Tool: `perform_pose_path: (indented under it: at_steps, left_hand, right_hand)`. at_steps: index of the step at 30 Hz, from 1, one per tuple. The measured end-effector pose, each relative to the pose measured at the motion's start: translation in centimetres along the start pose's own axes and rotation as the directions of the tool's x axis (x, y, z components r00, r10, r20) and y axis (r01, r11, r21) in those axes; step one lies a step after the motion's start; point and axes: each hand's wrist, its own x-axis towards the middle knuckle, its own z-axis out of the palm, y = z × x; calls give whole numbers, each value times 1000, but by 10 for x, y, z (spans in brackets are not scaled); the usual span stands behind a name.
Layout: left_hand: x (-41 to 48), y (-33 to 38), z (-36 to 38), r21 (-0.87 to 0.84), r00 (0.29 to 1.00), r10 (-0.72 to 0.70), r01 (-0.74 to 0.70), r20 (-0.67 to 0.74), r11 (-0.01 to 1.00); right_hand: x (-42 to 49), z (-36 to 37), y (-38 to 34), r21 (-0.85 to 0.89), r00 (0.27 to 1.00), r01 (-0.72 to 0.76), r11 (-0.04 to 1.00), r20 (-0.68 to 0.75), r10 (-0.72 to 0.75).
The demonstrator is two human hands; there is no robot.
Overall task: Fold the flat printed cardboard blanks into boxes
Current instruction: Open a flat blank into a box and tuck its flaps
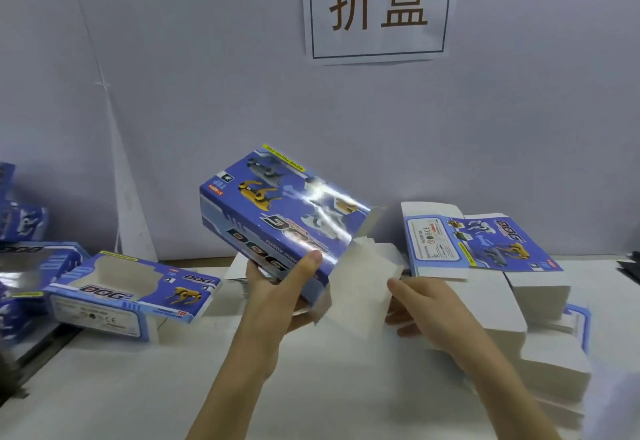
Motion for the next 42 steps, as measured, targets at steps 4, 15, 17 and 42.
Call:
perform_pose_path:
  at_steps: [4, 15, 17, 42]
  left_hand:
    - [1, -7, -36, 175, 996, -60, 72, -73, 982]
    - [-22, -19, -59, 220, 999, -50, 44, 19, 974]
    - [-19, -14, -54, 257, 994, -98, 81, 52, 963]
    - [67, 11, -136, -67, 964, -88, 73, -250, 995]
  right_hand:
    - [2, 12, 5, -430, 963, 189, 883, -93, -252]
    - [-5, 24, 18, -945, 948, -196, 261, -250, -195]
    - [-6, 26, 24, -955, 951, -180, 237, -231, -208]
    - [-4, 27, 51, -787, 925, 80, 611, -169, -339]
